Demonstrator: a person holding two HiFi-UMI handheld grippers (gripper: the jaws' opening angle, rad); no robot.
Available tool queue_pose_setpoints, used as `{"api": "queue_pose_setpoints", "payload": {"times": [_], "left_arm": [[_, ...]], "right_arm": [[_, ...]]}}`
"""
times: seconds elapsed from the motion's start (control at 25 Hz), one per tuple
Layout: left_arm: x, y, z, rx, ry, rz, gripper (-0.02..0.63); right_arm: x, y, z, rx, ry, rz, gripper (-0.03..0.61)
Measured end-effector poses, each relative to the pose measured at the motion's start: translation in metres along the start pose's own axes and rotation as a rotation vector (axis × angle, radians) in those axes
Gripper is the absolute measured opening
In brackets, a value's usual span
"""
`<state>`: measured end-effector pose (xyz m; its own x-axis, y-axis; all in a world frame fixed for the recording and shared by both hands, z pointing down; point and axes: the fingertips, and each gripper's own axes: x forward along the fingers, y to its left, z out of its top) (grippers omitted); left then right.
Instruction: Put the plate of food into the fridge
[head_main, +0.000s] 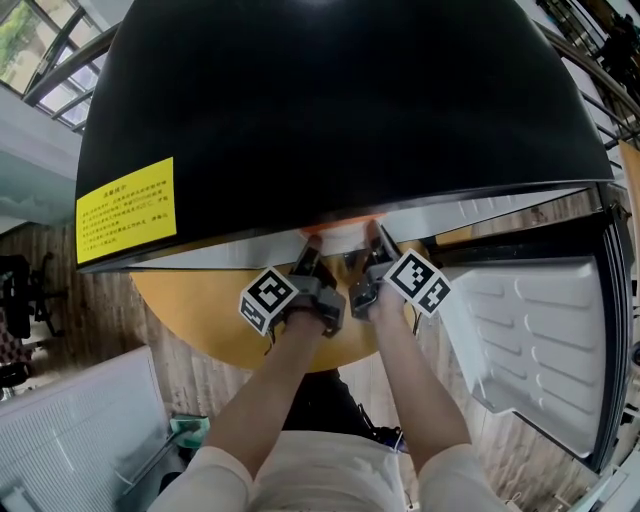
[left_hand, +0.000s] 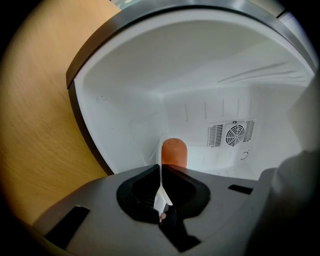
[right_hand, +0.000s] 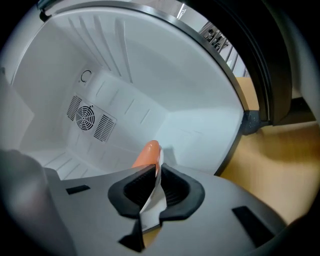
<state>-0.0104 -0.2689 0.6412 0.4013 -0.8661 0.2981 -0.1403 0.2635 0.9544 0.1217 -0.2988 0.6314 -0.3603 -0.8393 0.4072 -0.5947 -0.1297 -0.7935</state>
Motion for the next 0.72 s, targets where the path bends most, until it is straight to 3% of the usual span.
{"api": "queue_pose_setpoints", "payload": {"times": [0.44, 0.72], "left_arm": [[0.0074, 0.0067, 0.0025, 0.049, 0.02, 0.028, 0.032], [0.008, 0.0076, 0.001, 0.084, 0.034, 0.086, 0.032]], "right_arm": [[0.0104, -0.0083, -0.0032, -0.034, 0.024, -0.022, 0.05], [0.0111, -0.0062, -0.0026, -0.127, 0.027, -0.041, 0.052]]}}
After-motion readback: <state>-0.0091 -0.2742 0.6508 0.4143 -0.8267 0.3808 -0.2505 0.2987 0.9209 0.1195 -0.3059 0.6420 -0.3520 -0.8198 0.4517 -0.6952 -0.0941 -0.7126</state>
